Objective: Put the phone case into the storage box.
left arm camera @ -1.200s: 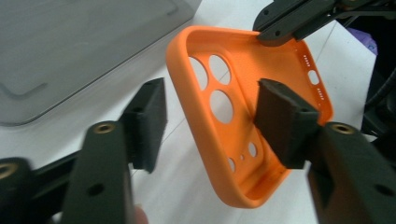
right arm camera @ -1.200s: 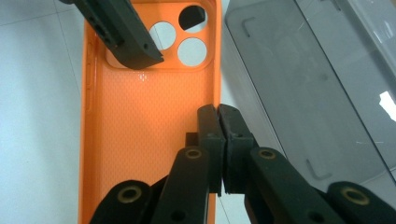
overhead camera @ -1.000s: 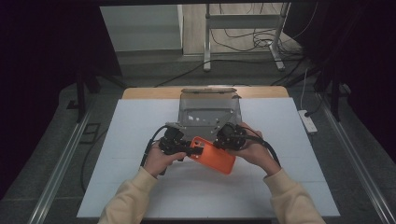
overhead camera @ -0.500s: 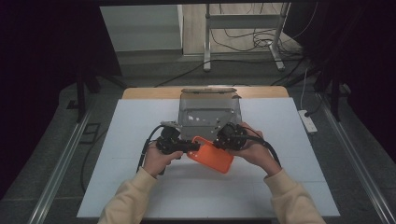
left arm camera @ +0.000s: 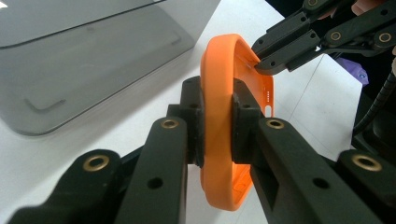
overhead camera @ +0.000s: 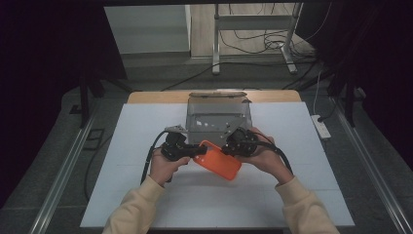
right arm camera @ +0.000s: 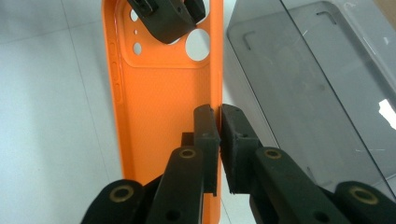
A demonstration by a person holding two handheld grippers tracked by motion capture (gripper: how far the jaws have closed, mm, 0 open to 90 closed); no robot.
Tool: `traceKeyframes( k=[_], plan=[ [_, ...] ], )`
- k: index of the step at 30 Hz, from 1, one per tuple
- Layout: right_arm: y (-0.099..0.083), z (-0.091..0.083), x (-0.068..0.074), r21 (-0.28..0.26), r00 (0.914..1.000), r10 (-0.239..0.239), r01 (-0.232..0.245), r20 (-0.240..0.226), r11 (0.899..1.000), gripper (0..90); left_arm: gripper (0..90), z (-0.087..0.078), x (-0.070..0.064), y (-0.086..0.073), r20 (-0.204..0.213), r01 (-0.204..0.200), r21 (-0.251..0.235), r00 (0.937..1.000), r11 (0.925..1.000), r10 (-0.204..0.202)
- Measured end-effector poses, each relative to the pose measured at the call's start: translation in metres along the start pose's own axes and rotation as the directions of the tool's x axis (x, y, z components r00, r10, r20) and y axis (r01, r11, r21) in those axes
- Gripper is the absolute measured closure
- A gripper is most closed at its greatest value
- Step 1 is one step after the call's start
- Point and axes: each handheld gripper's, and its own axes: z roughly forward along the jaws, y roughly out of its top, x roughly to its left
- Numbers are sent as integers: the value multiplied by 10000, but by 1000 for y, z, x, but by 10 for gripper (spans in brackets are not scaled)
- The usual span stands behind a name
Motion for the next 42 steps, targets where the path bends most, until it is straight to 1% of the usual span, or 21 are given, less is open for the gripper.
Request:
traceKeyframes(
  k=[1,2,3,4,6,11,12,14,15,19,21,23,27,29,32,36,40,42],
  plan=[
    [0,-1,-1,-76,10000,-13,13,-13,10000,829,795,-1,0,0,-2,1,4,10000,10000,-1],
    [0,-1,-1,-185,9999,50,-52,-95,9998,796,795,-1,0,0,55,25,-56,10000,10000,-25],
    [0,-3,-1,-270,9999,85,-88,-125,9996,745,796,-1,0,0,62,27,-82,10000,10000,-27],
    [0,-4,-1,-316,9998,130,-134,-123,9994,720,797,-2,0,0,45,33,-113,10000,9999,-32],
    [0,-8,-2,-609,9995,250,-260,-183,9978,639,797,-3,1,0,31,8,-132,10000,9999,-7],
    [-3,-16,-6,-1234,9957,788,-843,-490,9888,465,797,-5,3,0,45,79,-179,10000,9998,-78],
    [-4,-17,-8,-1348,9946,883,-950,-553,9863,443,797,-5,4,0,45,62,-189,10000,9998,-61],
    [-6,-19,-10,-1409,9915,1108,-1196,-687,9828,385,797,-6,4,0,30,74,-270,10000,9996,-73],
    [-8,-19,-11,-1459,9907,1129,-1230,-758,9816,369,797,-6,5,0,-20,65,-332,10000,9994,-65],
    [-11,-20,-14,-1586,9864,1337,-1476,-953,9762,334,798,-7,5,-1,13,34,-404,10000,9992,-33],
    [-12,-19,-16,-1642,9832,1497,-1655,-1041,9725,320,798,-7,5,-1,15,-6,-435,10000,9991,6],
    [-14,-19,-18,-1796,9796,1594,-1799,-1227,9672,315,798,-7,5,-1,41,-24,-432,10000,9991,26],
    [-19,-19,-23,-1959,9694,1827,-2136,-1641,9571,302,798,-8,5,-1,128,-46,-479,9999,9988,53],
    [-21,-19,-25,-2003,9655,1951,-2284,-1726,9527,297,798,-9,5,-1,163,-111,-474,9998,9988,119],
    [-24,-18,-28,-2116,9572,2056,-2481,-2037,9453,287,798,-10,6,-1,176,-192,-504,9996,9985,201],
    [-28,-15,-30,-2255,9437,2214,-2778,-2459,9338,279,798,-12,4,-1,221,-308,-665,9992,9973,323],
    [-31,-12,-31,-2258,9384,2322,-2915,-2559,9295,279,799,-14,2,0,267,-361,-759,9989,9965,382],
    [-32,-11,-31,-2260,9384,2350,-2936,-2535,9288,280,798,-14,2,0,289,-415,-751,9986,9963,438]
  ],
)
